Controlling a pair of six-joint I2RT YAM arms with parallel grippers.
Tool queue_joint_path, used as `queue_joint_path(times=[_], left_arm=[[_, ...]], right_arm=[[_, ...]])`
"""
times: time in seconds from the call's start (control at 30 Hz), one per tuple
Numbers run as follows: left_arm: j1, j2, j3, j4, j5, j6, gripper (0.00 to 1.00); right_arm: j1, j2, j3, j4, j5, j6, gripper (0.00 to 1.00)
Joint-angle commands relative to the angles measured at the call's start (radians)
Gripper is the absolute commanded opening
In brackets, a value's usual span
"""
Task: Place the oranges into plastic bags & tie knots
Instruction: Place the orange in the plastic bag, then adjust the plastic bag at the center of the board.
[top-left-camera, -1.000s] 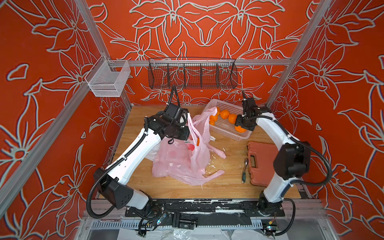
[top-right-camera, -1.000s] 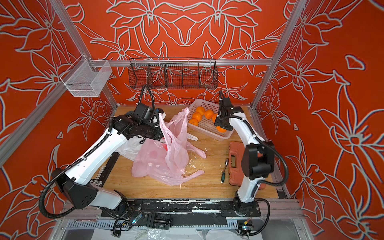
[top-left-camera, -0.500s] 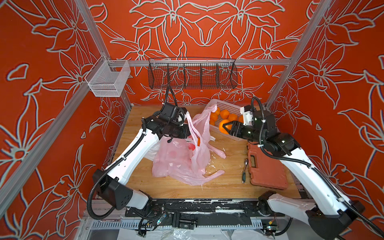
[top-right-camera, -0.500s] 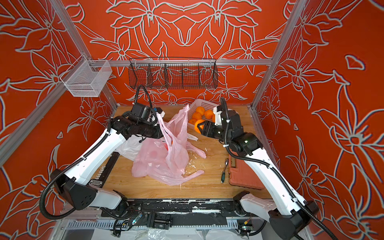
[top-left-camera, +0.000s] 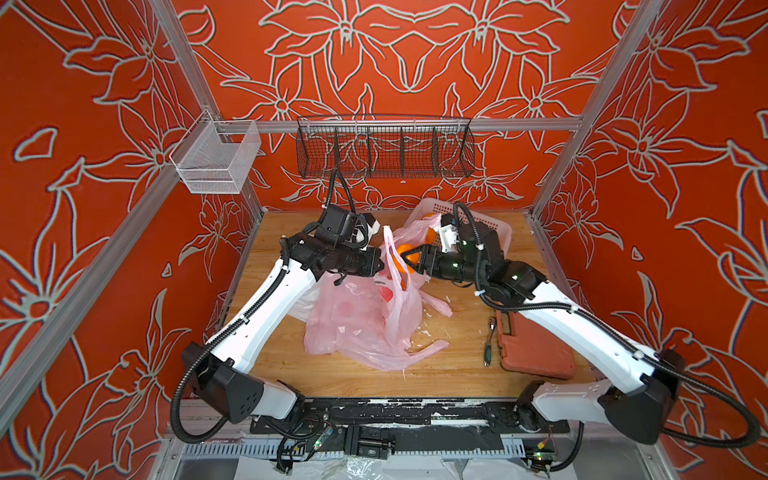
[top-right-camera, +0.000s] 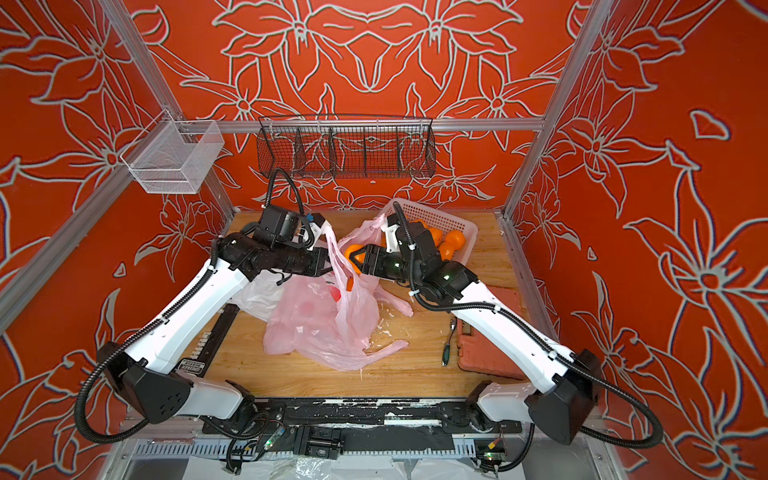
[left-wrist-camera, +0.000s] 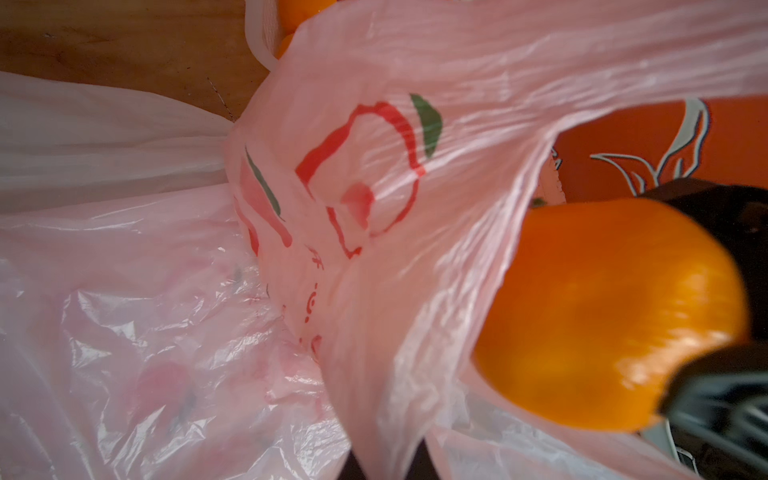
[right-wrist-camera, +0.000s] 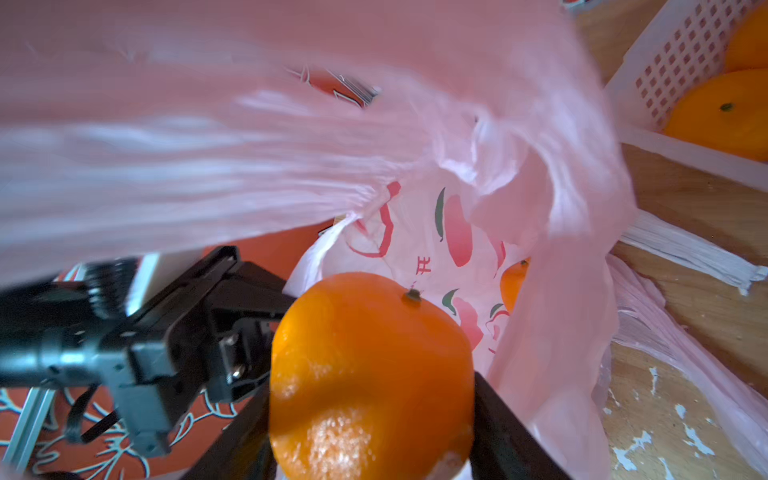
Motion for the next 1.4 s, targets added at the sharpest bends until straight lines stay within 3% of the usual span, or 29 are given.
queue_joint_path(times=[0.0, 0.07, 0.13, 0.37, 0.6, 0.77, 0.9, 1.1, 1.37], left_arm=[[0.004, -0.029, -0.005, 0.007, -0.011, -0.004, 0.0], [0.009, -0.034, -0.007, 0.007, -0.019, -0.014, 0.0], [0.012, -0.037, -0.011, 0.01, -0.025, -0.019, 0.0], [0.018, -0.041, -0.023, 0.017, -0.03, -0.028, 0.0], [0.028, -0.068, -0.071, 0.061, -0.031, -0.07, 0.0], [0.028, -0.073, -0.094, 0.09, -0.017, -0.097, 0.0], [0.027, -0.07, -0.092, 0.09, -0.014, -0.095, 0.0], [0.028, -0.067, -0.087, 0.083, -0.005, -0.09, 0.0], [0.028, -0.068, -0.088, 0.069, -0.005, -0.088, 0.0]], right_arm=[[0.012, 0.041, 0.056, 0.051, 0.002, 0.022, 0.58], [0.015, 0.058, 0.065, 0.032, 0.016, 0.011, 0.71], [0.018, 0.056, 0.058, 0.03, 0.029, 0.008, 0.76], [0.019, -0.006, 0.052, -0.009, 0.077, -0.049, 0.79], [0.02, -0.229, -0.133, 0.02, 0.296, -0.171, 0.83], [0.031, -0.39, -0.292, 0.138, 0.201, -0.342, 0.86], [0.086, -0.465, -0.319, 0.13, 0.221, -0.464, 0.88], [0.079, -0.441, -0.283, 0.17, 0.319, -0.651, 0.96], [0.055, -0.307, -0.181, 0.362, 0.302, -0.681, 0.98]])
